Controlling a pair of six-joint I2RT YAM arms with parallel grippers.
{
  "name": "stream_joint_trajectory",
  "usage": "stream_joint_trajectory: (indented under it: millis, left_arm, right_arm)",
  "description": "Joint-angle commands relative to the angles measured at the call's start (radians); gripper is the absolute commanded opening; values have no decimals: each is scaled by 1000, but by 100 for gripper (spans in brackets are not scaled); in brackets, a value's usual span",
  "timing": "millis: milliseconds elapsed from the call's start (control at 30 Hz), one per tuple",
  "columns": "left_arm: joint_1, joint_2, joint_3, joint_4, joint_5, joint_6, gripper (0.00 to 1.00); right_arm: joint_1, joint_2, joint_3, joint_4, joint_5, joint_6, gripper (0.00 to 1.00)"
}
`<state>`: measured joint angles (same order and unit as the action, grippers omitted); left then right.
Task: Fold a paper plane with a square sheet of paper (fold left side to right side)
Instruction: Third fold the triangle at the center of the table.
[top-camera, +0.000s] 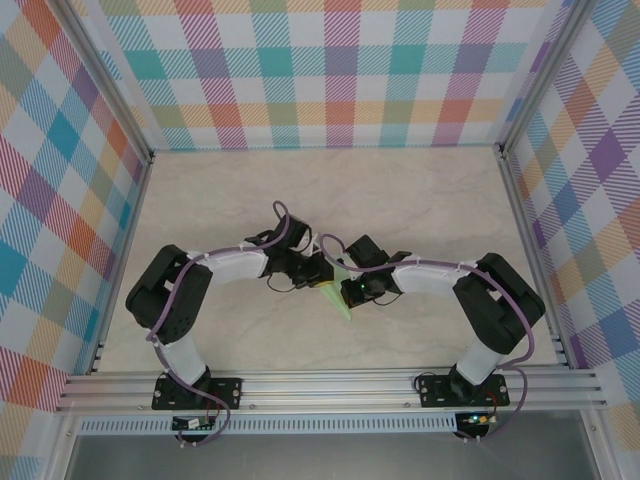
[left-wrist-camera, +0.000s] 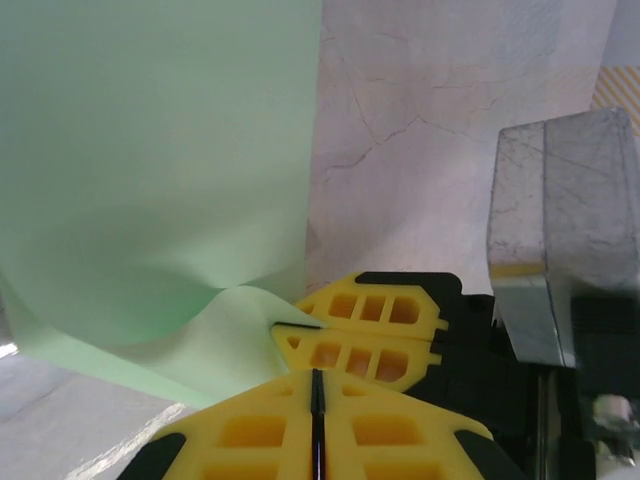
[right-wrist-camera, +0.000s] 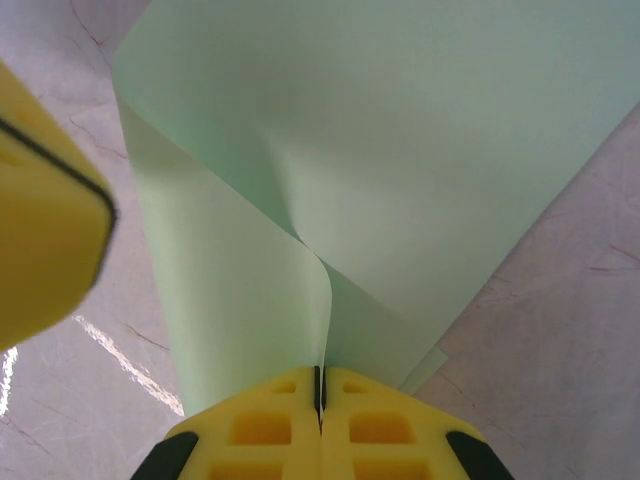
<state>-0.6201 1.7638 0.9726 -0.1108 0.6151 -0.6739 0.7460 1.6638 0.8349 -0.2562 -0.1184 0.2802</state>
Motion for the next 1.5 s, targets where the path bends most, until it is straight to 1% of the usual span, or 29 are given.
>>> stream_joint_trajectory:
  millis: [0, 267, 800, 900, 1000, 1133, 1267, 1333, 1400, 1467]
  left_arm:
    - [-16, 40, 17, 29, -7, -19, 9]
    - [-27, 80, 4, 21, -30, -21, 9]
    - [-29, 94, -47, -30, -93, 12, 9]
    - [-29, 101, -54, -40, -104, 18, 9]
    - [-29, 101, -63, -51, -116, 24, 9]
    - [-29, 101, -73, -58, -127, 30, 8]
    - [-29, 103, -78, -53, -128, 28, 8]
    - [-29, 103, -78, -53, -130, 28, 8]
    - [-29, 101, -77, -55, -130, 28, 8]
    - [-29, 100, -74, -56, -130, 27, 8]
  right_arm:
    - [6, 57, -35, -76, 8, -10, 0]
    - [6, 65, -36, -78, 12, -9, 0]
    - [6, 63, -30, -80, 15, -10, 0]
    - [4, 45, -12, -88, 10, -3, 7]
    - [-17, 14, 39, -152, 16, -5, 16]
    - [-81, -75, 86, -213, 11, -1, 32]
    - [-99, -165, 98, -249, 13, 0, 40]
    - [-99, -201, 85, -253, -38, 3, 41]
    - [-98, -225, 57, -229, -119, 27, 40]
    - [-95, -229, 13, -151, -253, 78, 38]
